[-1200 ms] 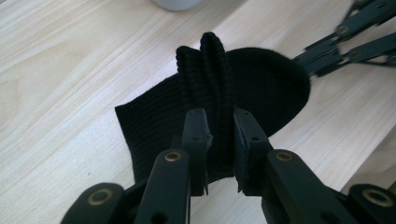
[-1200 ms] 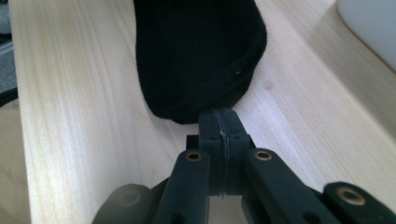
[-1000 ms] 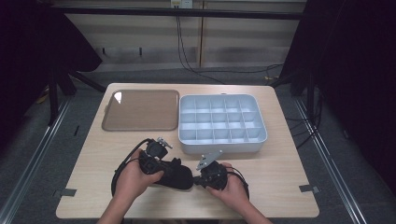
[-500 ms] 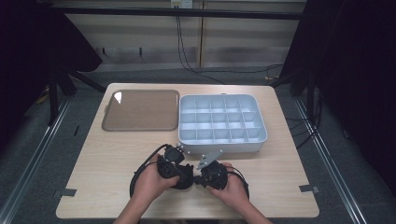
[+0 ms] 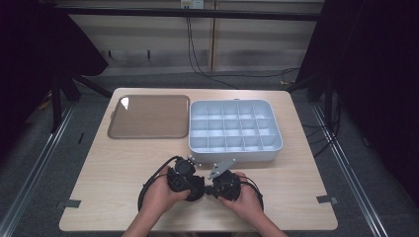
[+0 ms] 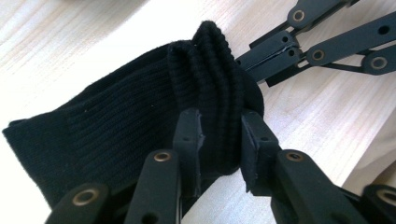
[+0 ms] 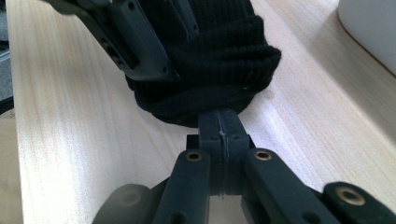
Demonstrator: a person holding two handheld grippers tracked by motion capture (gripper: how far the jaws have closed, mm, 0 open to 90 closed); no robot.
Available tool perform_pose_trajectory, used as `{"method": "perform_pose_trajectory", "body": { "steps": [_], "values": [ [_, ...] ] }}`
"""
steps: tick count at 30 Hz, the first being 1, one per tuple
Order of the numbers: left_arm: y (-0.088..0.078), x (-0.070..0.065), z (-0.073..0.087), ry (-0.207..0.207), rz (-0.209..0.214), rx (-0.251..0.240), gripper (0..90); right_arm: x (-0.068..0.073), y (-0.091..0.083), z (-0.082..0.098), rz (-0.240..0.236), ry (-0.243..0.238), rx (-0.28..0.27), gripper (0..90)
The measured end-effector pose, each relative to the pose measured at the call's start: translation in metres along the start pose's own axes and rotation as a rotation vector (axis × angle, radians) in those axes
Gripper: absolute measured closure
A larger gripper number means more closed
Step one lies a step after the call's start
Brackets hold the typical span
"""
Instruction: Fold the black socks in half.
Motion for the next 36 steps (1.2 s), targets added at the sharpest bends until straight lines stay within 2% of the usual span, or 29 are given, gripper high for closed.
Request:
{"method": "perform_pose_trajectory", "body": {
  "steps": [4, 9, 13, 16, 18, 24, 28, 31, 32, 36],
  "values": [
    [-0.007, 0.004, 0.000, -0.027, 0.023, -0.015, 64.5, 0.000, 0.000, 0.000, -0.002, 0.007, -0.008, 89.6],
    [-0.017, 0.012, -0.001, -0.042, 0.009, -0.049, 56.6, 0.000, 0.000, 0.000, -0.004, 0.003, -0.003, 89.5],
    [-0.024, 0.018, -0.001, -0.065, 0.014, -0.068, 52.5, -0.001, 0.000, 0.000, -0.004, 0.005, -0.002, 89.5],
    [-0.029, 0.024, -0.001, -0.103, 0.014, -0.085, 48.2, -0.001, 0.000, 0.000, -0.005, 0.005, -0.003, 89.5],
    [-0.032, 0.030, 0.000, -0.108, 0.006, -0.096, 44.9, -0.001, 0.000, 0.000, -0.005, 0.010, -0.004, 89.5],
    [-0.042, 0.054, 0.010, -0.161, -0.057, -0.092, 44.3, -0.001, 0.000, 0.000, -0.015, 0.019, -0.011, 89.6],
    [-0.042, 0.067, 0.017, -0.197, -0.080, -0.087, 44.2, -0.001, 0.000, 0.000, -0.010, 0.022, -0.009, 89.5],
    [-0.037, 0.073, 0.023, -0.213, -0.098, -0.063, 44.2, 0.000, 0.000, -0.001, -0.008, 0.022, -0.005, 89.5],
    [-0.034, 0.076, 0.025, -0.209, -0.096, -0.053, 44.2, 0.000, 0.000, -0.001, -0.007, 0.020, -0.006, 89.5],
    [-0.022, 0.080, 0.032, -0.241, -0.083, -0.030, 44.2, 0.000, 0.000, -0.001, -0.006, 0.018, -0.006, 89.5]
  ]
}}
Point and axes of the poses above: each handheld gripper's, and its own axes: y roughly forward along the jaws, z roughly out of its underside, x roughly to its left, the point moved 6 cm from there along y, roughly forward along the jaws, and after that the axes turned 12 degrees about -z, right-handed, at the moved point
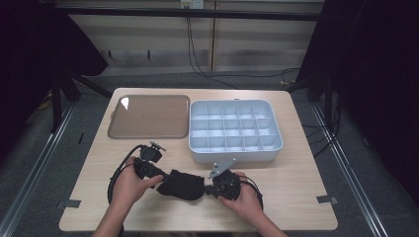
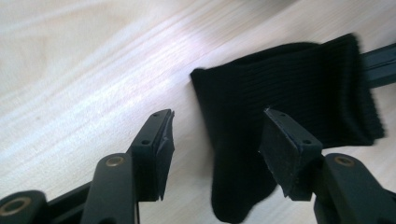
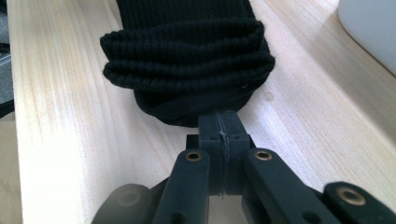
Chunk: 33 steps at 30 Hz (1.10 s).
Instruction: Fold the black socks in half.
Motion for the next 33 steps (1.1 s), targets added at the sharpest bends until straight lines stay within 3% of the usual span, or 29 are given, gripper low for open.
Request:
{"method": "perform_pose_trajectory", "body": {
  "steps": [8, 12, 26, 33],
  "values": [
    [0.015, 0.000, 0.005, -0.009, 0.001, 0.028, 45.7, 0.000, 0.000, 0.000, -0.002, 0.002, 0.000, 89.5],
    [0.019, -0.003, 0.007, 0.003, 0.001, 0.053, 52.8, 0.000, 0.000, 0.000, -0.001, 0.003, -0.001, 89.5],
    [0.023, -0.007, 0.008, 0.022, 0.016, 0.050, 65.9, 0.000, 0.000, 0.000, -0.008, 0.004, -0.008, 89.5],
    [0.023, -0.008, 0.008, 0.026, 0.022, 0.047, 68.0, -0.001, -0.001, 0.000, -0.005, 0.004, -0.001, 89.4]
  ]
}}
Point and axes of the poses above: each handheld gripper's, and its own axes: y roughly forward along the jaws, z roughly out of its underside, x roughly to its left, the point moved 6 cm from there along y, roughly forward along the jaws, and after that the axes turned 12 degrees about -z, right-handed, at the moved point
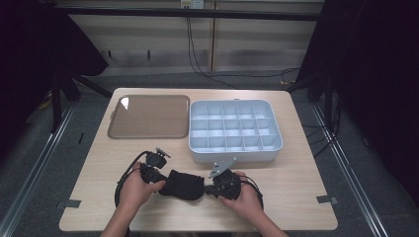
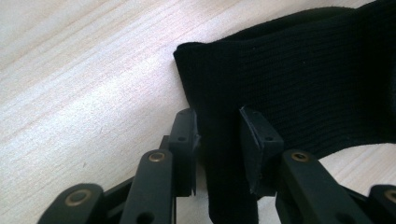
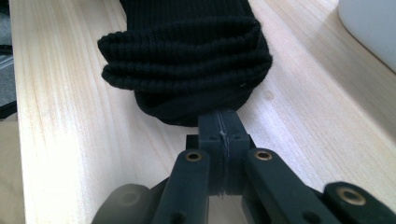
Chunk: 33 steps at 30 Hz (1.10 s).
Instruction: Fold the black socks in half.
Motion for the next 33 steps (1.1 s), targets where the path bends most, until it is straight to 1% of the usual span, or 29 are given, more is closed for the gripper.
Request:
{"method": "perform_pose_trajectory", "body": {
  "steps": [4, 8, 9, 10, 12, 13, 14, 15, 16, 18, 22, 23, 27, 29, 30, 31, 32, 33],
  "values": [
    [0.000, 0.000, 0.000, -0.005, 0.004, -0.002, 68.9, 0.000, -0.003, -0.001, 0.004, 0.003, 0.003, 89.4],
    [0.000, -0.001, 0.000, -0.003, 0.009, 0.003, 70.9, 0.001, -0.011, -0.007, 0.007, 0.003, -0.018, 89.4],
    [0.000, -0.002, 0.000, -0.013, 0.009, 0.000, 71.7, 0.001, -0.013, -0.009, 0.004, 0.001, -0.025, 89.4],
    [0.000, -0.002, 0.000, -0.004, 0.009, 0.003, 72.5, 0.001, -0.014, -0.012, 0.006, -0.003, -0.029, 89.4],
    [0.000, -0.003, -0.001, -0.002, 0.006, 0.009, 74.7, 0.002, -0.017, -0.015, 0.005, 0.001, -0.034, 89.4],
    [0.000, -0.003, -0.001, -0.003, 0.004, 0.010, 75.3, 0.002, -0.017, -0.017, 0.004, -0.009, -0.036, 89.4],
    [-0.001, -0.003, -0.001, 0.001, 0.004, 0.014, 76.1, 0.003, -0.017, -0.019, 0.007, -0.008, -0.039, 89.4],
    [-0.001, -0.004, -0.001, 0.000, 0.002, 0.013, 76.9, 0.004, -0.017, -0.019, 0.001, -0.005, -0.034, 89.4],
    [-0.001, -0.004, -0.001, 0.003, 0.002, 0.014, 77.8, 0.003, -0.017, -0.020, 0.007, -0.014, -0.028, 89.4],
    [-0.001, -0.004, -0.002, 0.012, 0.007, 0.017, 79.2, 0.003, -0.016, -0.021, 0.004, -0.010, -0.029, 89.4],
    [-0.001, -0.004, -0.002, 0.010, 0.011, 0.014, 80.3, 0.001, -0.017, -0.021, -0.003, -0.001, -0.035, 89.4],
    [-0.001, -0.005, -0.002, 0.014, 0.013, 0.013, 80.4, 0.000, -0.017, -0.022, 0.005, 0.000, -0.037, 89.4],
    [-0.001, -0.006, -0.003, 0.036, 0.001, 0.016, 80.9, 0.000, -0.020, -0.025, 0.009, -0.004, -0.044, 89.6],
    [-0.002, -0.006, -0.003, 0.048, 0.001, 0.021, 81.0, 0.001, -0.021, -0.029, 0.010, -0.012, -0.052, 89.7],
    [-0.002, -0.006, -0.003, 0.045, 0.002, 0.020, 81.1, 0.001, -0.022, -0.030, 0.013, -0.022, -0.047, 89.7],
    [-0.001, -0.006, -0.003, 0.041, 0.004, 0.019, 81.1, 0.001, -0.023, -0.032, 0.012, -0.020, -0.046, 89.8],
    [-0.001, -0.006, -0.003, 0.050, 0.003, 0.015, 81.2, 0.001, -0.023, -0.034, 0.014, -0.032, -0.052, 89.8],
    [-0.002, -0.007, -0.003, 0.057, 0.010, 0.018, 81.4, 0.002, -0.024, -0.035, 0.016, -0.029, -0.051, 89.8]
  ]
}}
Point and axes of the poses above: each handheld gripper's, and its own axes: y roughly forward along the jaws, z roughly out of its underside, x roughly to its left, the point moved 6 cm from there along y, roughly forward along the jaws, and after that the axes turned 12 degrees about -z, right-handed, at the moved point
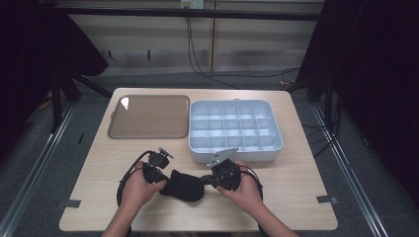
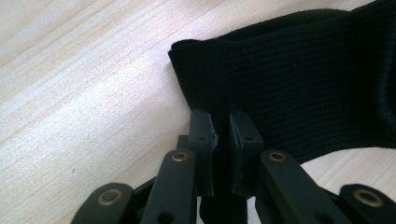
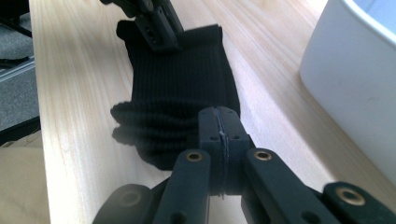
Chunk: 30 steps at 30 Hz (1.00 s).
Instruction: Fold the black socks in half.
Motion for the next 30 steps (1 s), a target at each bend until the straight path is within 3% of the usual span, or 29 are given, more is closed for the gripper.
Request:
{"method": "perform_pose_trajectory", "body": {
  "steps": [20, 30],
  "values": [
    [-0.009, -0.004, -0.008, 0.032, -0.020, -0.011, 81.8, 0.010, 0.009, -0.017, -0.025, -0.029, -0.008, 89.8],
    [-0.009, -0.004, -0.009, 0.040, -0.020, -0.009, 81.8, 0.009, 0.030, -0.022, -0.027, -0.028, 0.013, 89.7]
  ]
}}
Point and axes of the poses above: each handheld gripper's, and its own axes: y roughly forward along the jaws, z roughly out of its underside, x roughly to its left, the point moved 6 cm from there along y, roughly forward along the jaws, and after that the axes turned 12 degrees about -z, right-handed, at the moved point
